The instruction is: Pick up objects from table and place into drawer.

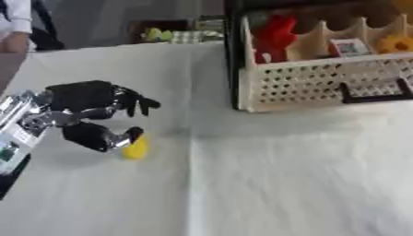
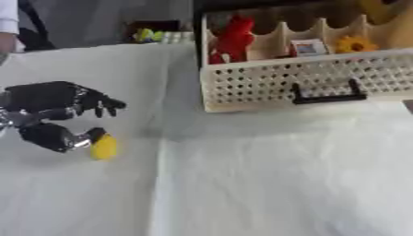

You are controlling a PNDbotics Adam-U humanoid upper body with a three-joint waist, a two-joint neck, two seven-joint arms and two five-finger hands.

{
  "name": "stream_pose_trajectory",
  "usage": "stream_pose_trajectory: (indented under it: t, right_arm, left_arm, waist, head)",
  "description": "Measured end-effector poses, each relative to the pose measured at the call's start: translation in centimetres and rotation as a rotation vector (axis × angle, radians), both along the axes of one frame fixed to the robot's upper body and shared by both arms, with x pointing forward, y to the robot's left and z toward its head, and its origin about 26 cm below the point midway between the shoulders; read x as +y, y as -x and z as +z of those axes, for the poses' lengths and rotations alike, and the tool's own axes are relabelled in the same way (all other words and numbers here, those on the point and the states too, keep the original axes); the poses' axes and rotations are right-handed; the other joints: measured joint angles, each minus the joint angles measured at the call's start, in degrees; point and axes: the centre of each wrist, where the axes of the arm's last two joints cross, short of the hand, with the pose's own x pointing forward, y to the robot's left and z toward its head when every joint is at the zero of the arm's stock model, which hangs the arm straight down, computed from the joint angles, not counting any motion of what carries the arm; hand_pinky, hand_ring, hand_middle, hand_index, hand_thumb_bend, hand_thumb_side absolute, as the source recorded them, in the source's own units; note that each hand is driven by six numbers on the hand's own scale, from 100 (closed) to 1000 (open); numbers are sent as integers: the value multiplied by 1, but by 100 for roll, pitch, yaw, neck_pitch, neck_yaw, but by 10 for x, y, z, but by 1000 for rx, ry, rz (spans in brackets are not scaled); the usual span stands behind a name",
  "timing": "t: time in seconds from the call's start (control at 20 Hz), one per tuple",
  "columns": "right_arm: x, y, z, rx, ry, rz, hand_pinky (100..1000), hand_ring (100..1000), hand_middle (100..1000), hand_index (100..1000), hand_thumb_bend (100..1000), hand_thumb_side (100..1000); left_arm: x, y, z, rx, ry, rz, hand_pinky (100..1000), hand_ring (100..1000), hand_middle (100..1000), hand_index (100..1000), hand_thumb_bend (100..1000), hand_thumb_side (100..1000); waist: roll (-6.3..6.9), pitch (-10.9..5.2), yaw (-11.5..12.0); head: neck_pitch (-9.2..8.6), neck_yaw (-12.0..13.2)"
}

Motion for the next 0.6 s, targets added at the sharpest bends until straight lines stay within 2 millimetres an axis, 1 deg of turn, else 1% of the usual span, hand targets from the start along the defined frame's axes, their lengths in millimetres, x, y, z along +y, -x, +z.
stream_pose_trajectory:
  t: [0.05, 0.1, 0.25, 0.4, 0.6]
  right_arm:
    - [0, 0, 0, 0, 0, 0, 473, 590, 194, 473, 100, 1000]
    - [0, 0, 0, 1, -1, 0, 473, 590, 193, 472, 100, 1000]
    - [-1, 0, -2, 6, -3, -4, 473, 591, 193, 471, 100, 1000]
    - [-2, 0, -2, 6, -6, -7, 473, 591, 192, 470, 100, 1000]
    - [-2, 0, -1, 5, -8, -10, 472, 590, 191, 468, 100, 1000]
  left_arm:
    - [2, 0, -1, 8, -5, 11, 481, 683, 775, 1000, 124, 1000]
    - [4, 0, -2, 14, -9, 22, 503, 695, 787, 1000, 178, 1000]
    - [12, -1, -6, 24, -17, 53, 532, 704, 788, 1000, 218, 1000]
    - [18, -3, -10, 24, -25, 74, 565, 736, 805, 1000, 263, 1000]
    - [25, -3, -14, 19, -48, 92, 579, 748, 817, 1000, 312, 1000]
  waist:
    - [0, -1, 0]
    - [-4, -1, 0]
    - [-10, -2, 0]
    - [-16, -2, 8]
    - [-19, -1, 20]
  head:
    - [0, -1]
    - [0, -2]
    - [0, -17]
    - [0, -44]
    - [0, -53]
